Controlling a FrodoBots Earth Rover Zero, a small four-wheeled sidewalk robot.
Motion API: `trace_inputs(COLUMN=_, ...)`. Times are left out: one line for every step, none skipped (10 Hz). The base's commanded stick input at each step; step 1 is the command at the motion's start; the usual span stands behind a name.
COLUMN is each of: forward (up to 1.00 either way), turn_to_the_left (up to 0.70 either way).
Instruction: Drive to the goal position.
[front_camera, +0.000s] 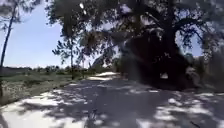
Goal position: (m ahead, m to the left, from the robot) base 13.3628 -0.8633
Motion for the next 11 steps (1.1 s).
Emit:
trace_inputs(forward=0.70, turn_to_the_left=0.04)
trace_inputs(forward=0.70, turn_to_the_left=0.00)
trace_inputs(forward=0.70, turn_to_the_left=0.00)
trace_inputs(forward=0.70, turn_to_the_left=0.00)
trace_inputs(forward=0.70, turn_to_the_left=0.00)
trace_inputs(forward=0.70, turn_to_the_left=0.00)
trace_inputs(forward=0.70, turn_to_the_left=0.00)
trace_inputs(forward=0.70, turn_to_the_left=0.00)
trace_inputs(forward=0.70, turn_to_the_left=0.00)
trace_inputs(forward=0.70, turn_to_the_left=0.00)
trace_inputs(forward=0.70, turn_to_the_left=0.00)
